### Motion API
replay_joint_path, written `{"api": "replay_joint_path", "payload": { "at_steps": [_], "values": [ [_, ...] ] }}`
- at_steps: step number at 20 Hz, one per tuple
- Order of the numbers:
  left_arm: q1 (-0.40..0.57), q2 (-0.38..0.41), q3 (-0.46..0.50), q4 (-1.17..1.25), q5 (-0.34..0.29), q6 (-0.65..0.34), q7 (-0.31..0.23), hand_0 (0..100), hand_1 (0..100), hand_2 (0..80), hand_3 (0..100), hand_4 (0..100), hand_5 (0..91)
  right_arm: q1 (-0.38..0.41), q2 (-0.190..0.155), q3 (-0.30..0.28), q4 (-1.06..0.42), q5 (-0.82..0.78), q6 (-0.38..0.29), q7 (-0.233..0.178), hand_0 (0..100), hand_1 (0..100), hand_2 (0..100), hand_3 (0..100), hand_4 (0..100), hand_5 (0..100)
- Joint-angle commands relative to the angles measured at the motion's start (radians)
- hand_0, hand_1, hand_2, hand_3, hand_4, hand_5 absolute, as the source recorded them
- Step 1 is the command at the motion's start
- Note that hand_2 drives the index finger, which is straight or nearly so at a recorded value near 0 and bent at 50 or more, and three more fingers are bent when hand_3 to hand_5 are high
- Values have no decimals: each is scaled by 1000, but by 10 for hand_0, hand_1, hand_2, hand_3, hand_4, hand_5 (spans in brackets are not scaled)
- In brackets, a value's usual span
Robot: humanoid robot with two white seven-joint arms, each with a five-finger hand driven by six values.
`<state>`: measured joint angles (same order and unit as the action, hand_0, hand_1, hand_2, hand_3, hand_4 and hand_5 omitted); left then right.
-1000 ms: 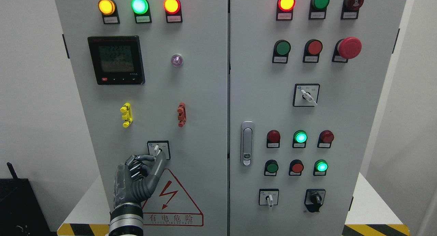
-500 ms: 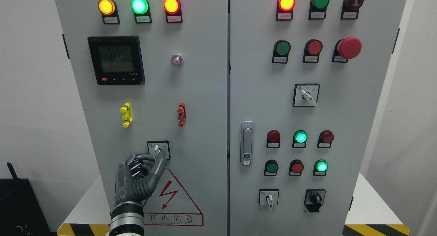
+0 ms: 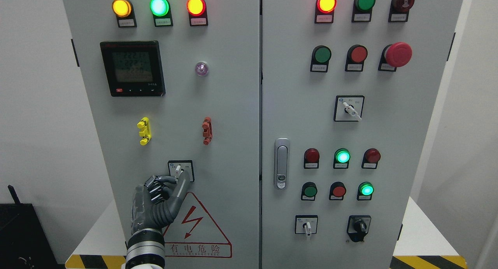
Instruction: Turn on light switch 1
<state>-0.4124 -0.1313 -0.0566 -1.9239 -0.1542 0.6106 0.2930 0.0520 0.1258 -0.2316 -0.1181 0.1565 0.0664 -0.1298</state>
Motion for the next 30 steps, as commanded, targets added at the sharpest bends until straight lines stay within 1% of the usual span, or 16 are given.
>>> {"api": "replay_joint_path", "payload": {
  "at_steps": [1,15,22,30],
  "values": [
    [-3,-2,0,5,1,3,-3,177,604,570,937,937,885,-1,0,0,0,0,0,-1,308,0,0,0,0,0],
    [-9,-4,1,14,-4,3,-2,193,585,577,941,939,885,0,0,0,0,0,0,-1,307,0,0,0,0,0],
    [-14,-4,1,20,-2,3,-3,255,577,577,941,940,885,-1,0,0,0,0,-2,-1,307,0,0,0,0,0],
    [-16,-4,0,26,-2,3,-3,300,570,577,942,940,886,0,0,0,0,0,0,-1,308,0,0,0,0,0]
  ]
}}
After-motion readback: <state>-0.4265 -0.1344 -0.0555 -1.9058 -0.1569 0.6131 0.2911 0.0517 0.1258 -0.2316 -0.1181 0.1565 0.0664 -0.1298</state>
